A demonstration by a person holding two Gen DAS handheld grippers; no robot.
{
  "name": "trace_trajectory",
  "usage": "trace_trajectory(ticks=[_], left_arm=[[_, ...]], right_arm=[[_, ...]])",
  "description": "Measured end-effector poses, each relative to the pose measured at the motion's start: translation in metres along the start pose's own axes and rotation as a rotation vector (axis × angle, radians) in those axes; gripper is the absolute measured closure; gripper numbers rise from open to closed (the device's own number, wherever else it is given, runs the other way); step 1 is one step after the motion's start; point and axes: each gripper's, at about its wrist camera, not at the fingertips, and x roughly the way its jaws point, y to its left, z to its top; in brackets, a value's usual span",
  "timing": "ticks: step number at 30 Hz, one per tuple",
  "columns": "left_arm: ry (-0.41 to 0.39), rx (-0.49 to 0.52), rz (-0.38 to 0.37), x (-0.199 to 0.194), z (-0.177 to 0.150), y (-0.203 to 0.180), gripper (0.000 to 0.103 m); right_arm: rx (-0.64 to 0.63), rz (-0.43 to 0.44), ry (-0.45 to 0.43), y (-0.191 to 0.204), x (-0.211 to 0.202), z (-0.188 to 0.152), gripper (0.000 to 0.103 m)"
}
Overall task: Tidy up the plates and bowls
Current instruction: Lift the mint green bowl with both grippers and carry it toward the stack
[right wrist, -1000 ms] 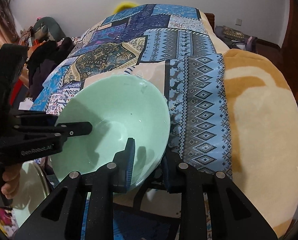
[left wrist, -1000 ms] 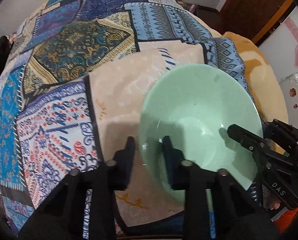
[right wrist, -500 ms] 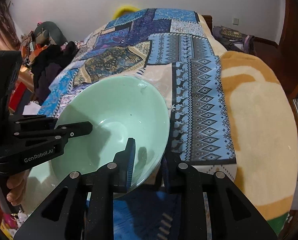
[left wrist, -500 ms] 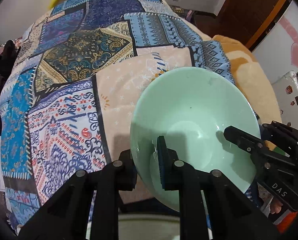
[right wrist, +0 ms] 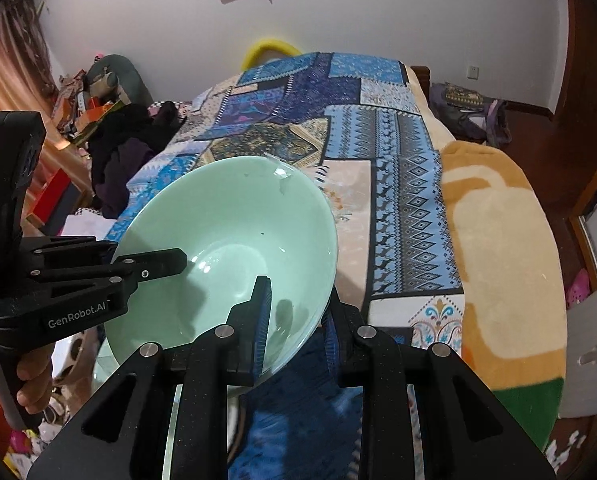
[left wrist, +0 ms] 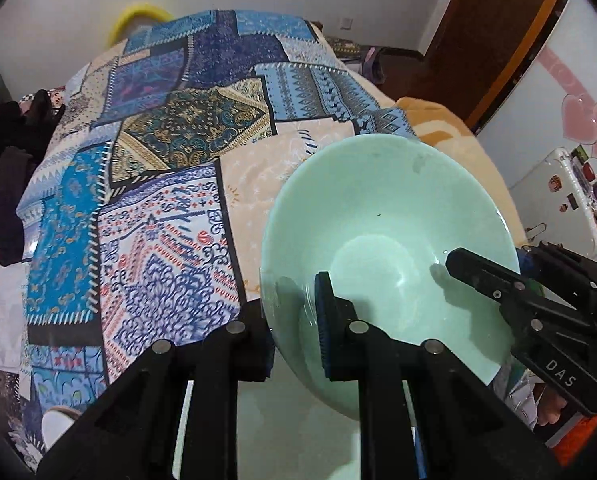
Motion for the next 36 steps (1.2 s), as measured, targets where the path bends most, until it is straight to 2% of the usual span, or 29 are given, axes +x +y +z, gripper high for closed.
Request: trace_trajectory(ticks=[10, 18, 36], left_arm=[[-0.073, -0.021, 0.011, -0.054, -0.034, 0.017, 0.086], [-0.112, -0.069, 0.032, -0.089, -0.068, 0.047, 0.086], [-0.166, -0.222, 0.122, -0.148, -0.151, 0.13, 0.086]], right_arm=[[-0.043, 0.029, -0.037, 0.045, -0.021, -0.011, 0.081], [-0.087, 0.074, -0.045, 0.086, -0.023, -0.02, 0.081], [-0.209, 0.217, 0.001, 0.18, 0.001, -0.037, 0.081]])
